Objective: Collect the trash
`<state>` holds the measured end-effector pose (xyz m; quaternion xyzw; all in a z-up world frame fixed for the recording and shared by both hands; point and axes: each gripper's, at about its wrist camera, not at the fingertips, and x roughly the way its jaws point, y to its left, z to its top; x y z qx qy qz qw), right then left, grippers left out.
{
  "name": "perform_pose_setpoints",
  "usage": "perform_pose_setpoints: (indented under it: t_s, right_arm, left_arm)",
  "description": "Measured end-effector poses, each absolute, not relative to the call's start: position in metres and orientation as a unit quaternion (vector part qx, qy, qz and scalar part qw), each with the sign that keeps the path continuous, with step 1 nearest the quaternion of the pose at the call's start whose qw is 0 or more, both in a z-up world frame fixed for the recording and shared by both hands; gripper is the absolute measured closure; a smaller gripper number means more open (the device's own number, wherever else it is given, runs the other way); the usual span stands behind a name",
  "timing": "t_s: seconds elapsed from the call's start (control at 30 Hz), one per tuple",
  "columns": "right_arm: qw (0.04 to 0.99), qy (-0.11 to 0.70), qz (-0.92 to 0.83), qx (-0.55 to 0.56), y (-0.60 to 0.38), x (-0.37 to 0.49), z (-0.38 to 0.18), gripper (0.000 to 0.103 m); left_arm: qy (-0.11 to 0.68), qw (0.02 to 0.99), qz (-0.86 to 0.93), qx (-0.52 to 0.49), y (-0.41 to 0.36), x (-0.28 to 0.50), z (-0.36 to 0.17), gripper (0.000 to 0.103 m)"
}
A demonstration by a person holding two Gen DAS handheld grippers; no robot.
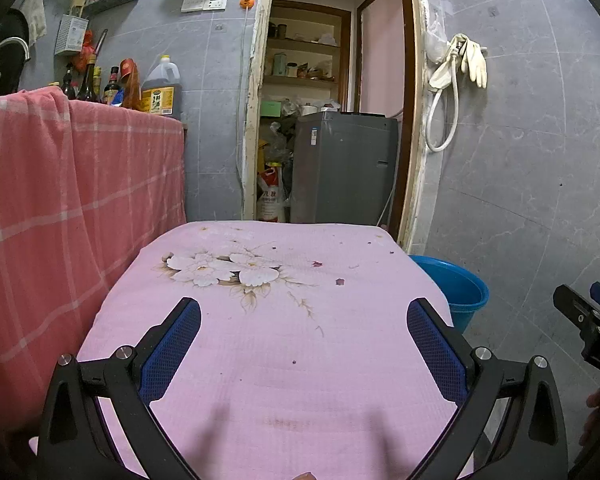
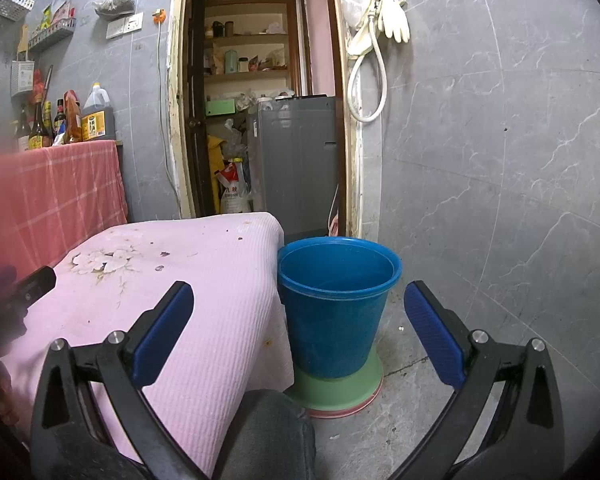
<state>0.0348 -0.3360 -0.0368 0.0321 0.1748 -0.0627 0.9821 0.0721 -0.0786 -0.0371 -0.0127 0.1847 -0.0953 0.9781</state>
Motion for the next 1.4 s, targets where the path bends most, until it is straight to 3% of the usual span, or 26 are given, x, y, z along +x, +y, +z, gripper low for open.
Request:
perform_pose_setpoints:
  t_s: [1.4]
  right_arm:
    - [0.982,0.176,-0.062,0.033,-0.3311,0.0342,-0.0385,0.000]
  left_arm:
    - [0.185,0.978,-0.093,-0.016,-0.0755,0.0728,-0.0372,0.002]
